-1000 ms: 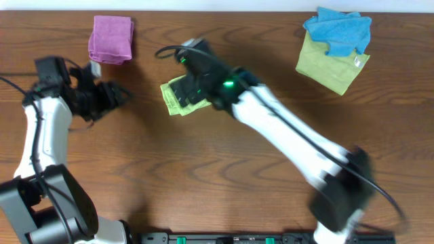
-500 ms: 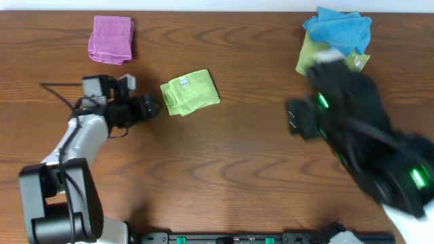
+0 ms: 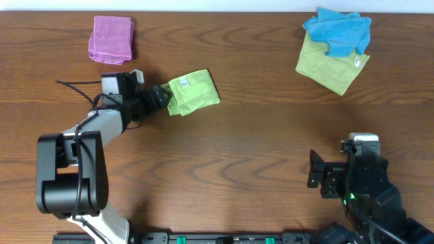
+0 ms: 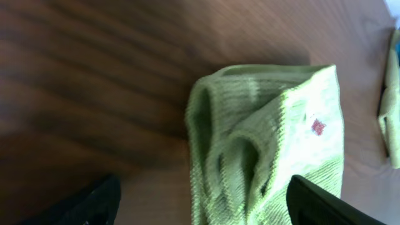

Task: Fold the cloth
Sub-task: 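Grasp the folded green cloth with the left gripper, then carry the green cloth with the left gripper to the pink towel, then lower the green cloth onto the pink towel and open the left gripper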

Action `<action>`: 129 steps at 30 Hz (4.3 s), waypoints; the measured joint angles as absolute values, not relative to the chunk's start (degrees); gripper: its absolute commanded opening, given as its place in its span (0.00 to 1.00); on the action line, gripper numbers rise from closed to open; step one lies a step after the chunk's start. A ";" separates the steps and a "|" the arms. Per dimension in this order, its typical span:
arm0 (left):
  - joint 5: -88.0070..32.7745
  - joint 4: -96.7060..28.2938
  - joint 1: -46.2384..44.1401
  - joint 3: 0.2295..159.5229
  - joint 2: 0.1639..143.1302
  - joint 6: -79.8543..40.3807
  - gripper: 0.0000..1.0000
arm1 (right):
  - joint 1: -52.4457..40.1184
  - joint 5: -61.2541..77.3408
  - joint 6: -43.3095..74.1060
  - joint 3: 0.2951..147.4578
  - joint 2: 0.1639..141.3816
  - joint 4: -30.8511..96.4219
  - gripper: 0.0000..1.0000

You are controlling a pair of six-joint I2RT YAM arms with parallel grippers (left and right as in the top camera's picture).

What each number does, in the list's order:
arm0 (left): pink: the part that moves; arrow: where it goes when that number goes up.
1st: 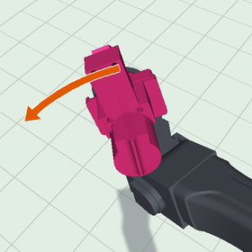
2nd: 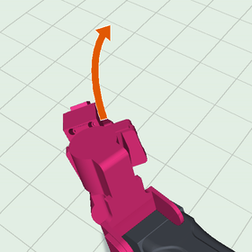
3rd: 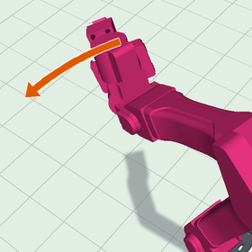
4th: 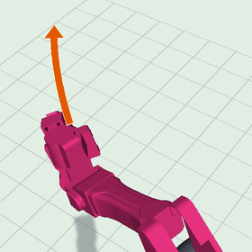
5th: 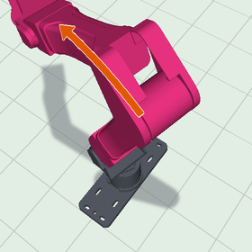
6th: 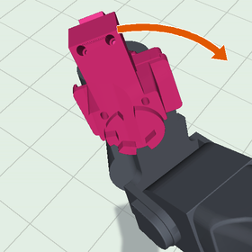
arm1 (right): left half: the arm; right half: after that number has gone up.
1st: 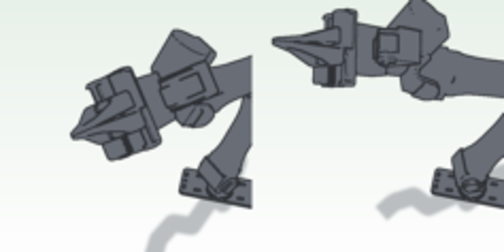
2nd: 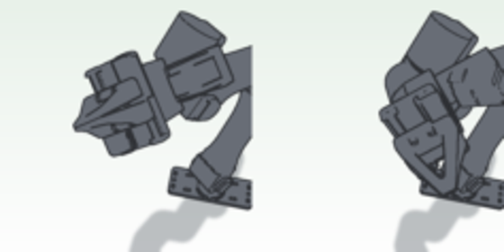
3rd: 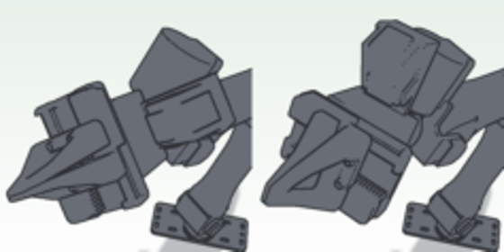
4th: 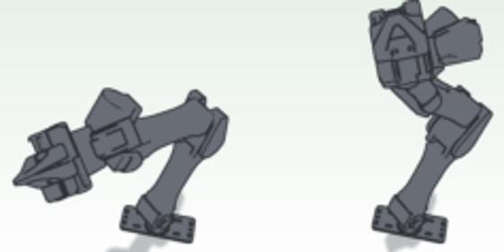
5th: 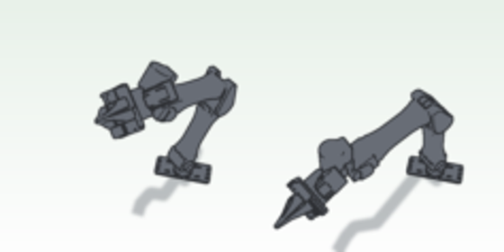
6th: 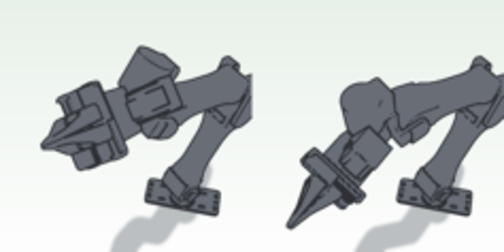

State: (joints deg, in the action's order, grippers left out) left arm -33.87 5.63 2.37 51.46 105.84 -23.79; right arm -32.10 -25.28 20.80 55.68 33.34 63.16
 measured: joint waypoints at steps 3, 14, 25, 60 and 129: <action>-34.06 8.58 0.62 51.48 106.76 -26.02 0.91 | -32.10 -25.28 21.06 55.68 34.13 63.07 0.99; -38.00 16.05 -3.27 53.98 112.16 -33.08 0.82 | -32.10 -25.10 21.47 55.68 38.92 63.09 0.99; -39.97 21.39 -3.46 55.33 116.75 -36.16 0.43 | -32.08 -25.04 21.50 55.68 40.01 63.09 0.99; -31.20 11.33 10.76 90.06 111.83 -48.25 0.05 | -27.16 -24.91 21.37 55.66 47.46 54.15 0.99; -16.93 -7.57 14.70 90.08 121.01 -77.32 0.96 | -26.89 -14.31 21.28 55.66 47.48 50.22 0.99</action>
